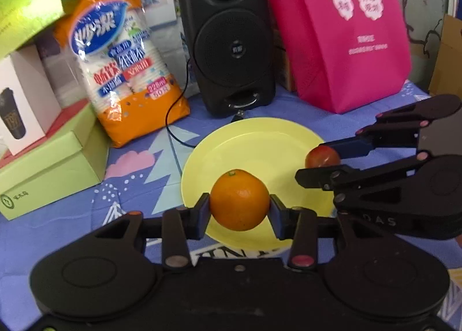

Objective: Organize fruits
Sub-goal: 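Carry both fruits to the yellow plate and open both tools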

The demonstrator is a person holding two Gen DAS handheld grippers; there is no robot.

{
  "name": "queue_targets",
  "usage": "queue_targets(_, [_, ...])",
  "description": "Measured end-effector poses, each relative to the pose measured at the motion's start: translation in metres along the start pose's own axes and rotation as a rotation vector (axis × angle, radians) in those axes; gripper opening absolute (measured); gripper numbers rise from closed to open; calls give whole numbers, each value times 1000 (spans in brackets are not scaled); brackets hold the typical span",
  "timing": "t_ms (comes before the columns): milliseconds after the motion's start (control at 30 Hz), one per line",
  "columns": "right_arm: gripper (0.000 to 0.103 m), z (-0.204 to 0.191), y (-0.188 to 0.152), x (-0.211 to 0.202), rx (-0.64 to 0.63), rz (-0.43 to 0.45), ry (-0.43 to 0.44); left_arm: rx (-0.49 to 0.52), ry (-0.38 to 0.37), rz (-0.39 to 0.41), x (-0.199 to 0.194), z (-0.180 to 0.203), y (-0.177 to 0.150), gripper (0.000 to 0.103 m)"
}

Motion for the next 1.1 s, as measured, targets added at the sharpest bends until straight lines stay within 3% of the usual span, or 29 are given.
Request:
queue_targets(267, [31, 16, -6, 36, 13, -53, -12, 5, 3, -61, 49, -3, -5, 43])
queue_targets(367, [31, 17, -8, 40, 19, -61, -8, 10, 25, -70, 55, -4, -7, 53])
queue_targets(467, [31, 19, -9, 41, 31, -65, -16, -1, 41, -67, 52, -8, -8, 70])
queue_targets(500, [31, 19, -9, 40, 35, -63, -19, -4, 44, -57, 48, -9, -9, 75])
queue_targets(600, [34, 18, -8, 31, 38, -43, -24, 2, 56, -28, 32, -13, -8, 76])
queue_targets(667, [50, 17, -5, 22, 32, -20, -27, 10, 64, -7, 19, -14, -7, 76])
queue_targets(733, [55, 13, -3, 11, 17, 3, -30, 10, 77, 8, 6, -16, -8, 76])
queue_targets(833, [55, 8, -2, -9, 16, 35, -42, 2, 92, 39, -19, -21, -13, 76])
queue_targets(933, [56, 2, -8, -39, 28, 78, -49, -19, 101, 66, -47, -28, -26, 76])
queue_targets(1100, [77, -14, -44, -89, 57, 145, -56, -12, 146, 104, -101, -19, -71, 76])
Point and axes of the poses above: each gripper's, at about its wrist camera, not at the fingertips, and x roughly the way its jaws point, z to its right, y to its top, the point moved 3 cm from there along x, roughly the way its jaws point, and after that the axes turned 8 degrees about y, right-handed, at the moved point
